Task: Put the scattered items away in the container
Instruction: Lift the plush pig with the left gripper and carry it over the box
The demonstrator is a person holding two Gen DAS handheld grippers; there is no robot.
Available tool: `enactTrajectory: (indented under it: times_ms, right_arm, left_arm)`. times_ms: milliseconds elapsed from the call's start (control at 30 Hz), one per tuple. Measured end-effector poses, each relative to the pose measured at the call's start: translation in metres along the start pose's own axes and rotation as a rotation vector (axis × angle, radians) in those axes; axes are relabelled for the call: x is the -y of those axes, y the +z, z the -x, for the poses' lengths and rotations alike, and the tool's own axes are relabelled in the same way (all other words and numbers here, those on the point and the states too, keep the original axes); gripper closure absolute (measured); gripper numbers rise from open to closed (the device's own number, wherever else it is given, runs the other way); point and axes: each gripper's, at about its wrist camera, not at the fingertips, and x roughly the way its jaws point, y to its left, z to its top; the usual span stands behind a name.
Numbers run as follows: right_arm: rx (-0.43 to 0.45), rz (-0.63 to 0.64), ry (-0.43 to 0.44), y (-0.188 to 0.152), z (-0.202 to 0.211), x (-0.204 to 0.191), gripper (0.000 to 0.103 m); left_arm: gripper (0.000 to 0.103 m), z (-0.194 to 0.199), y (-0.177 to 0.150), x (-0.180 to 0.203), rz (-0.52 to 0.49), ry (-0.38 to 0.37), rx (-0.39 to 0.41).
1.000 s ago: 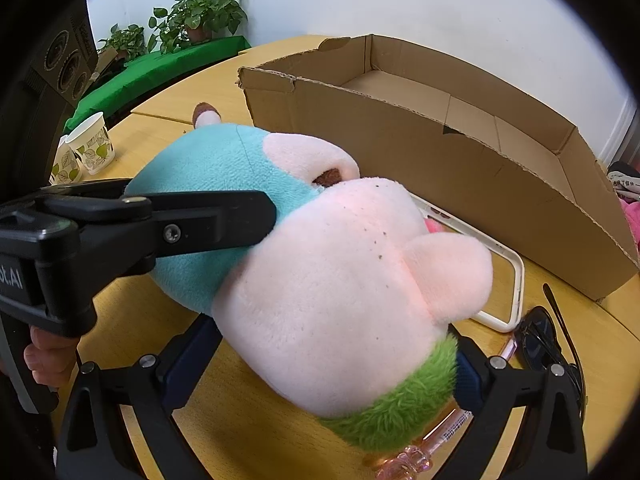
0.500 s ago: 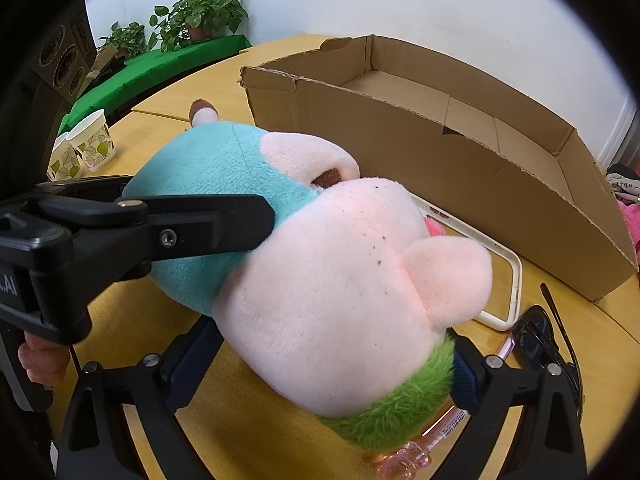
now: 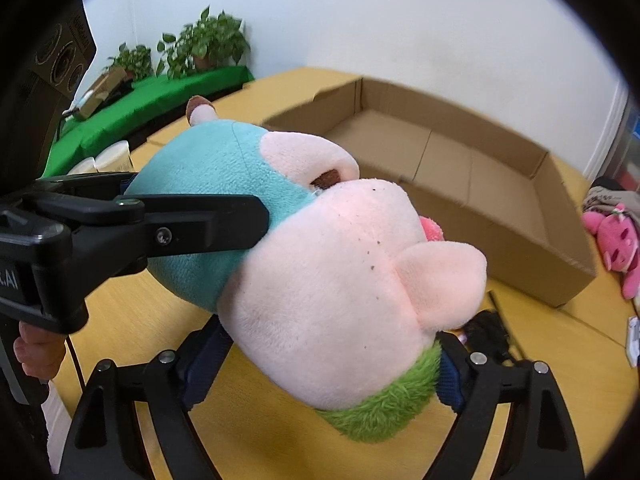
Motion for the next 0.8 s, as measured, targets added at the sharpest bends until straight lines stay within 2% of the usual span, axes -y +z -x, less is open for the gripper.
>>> enactTrajectory:
  times_ms: [200, 400, 600, 800]
  right_arm:
    - [0.091, 0.005, -0.032, 0.025, 0.043, 0.014, 0.016]
    - [0.152, 0.027, -0.051, 0.064, 0.067, 0.033, 0.016]
    - [0.179, 0.051, -0.033, 0.114, 0.069, 0.058, 0.016]
    - [0.206, 0.085, -0.020, 0.172, 0.066, 0.077, 0.016]
  left_arm:
    - [0.014, 0.028, 0.041, 0.033, -0.079, -0.002, 0.062]
    - [0.014, 0.040, 0.087, 0.051, -0.120, -0.003, 0.105]
    - [0.014, 0.045, 0.139, 0.061, -0.159, 0.041, 0.151]
    - [0.014, 0.038, 0.199, 0.048, -0.156, 0.059, 0.173]
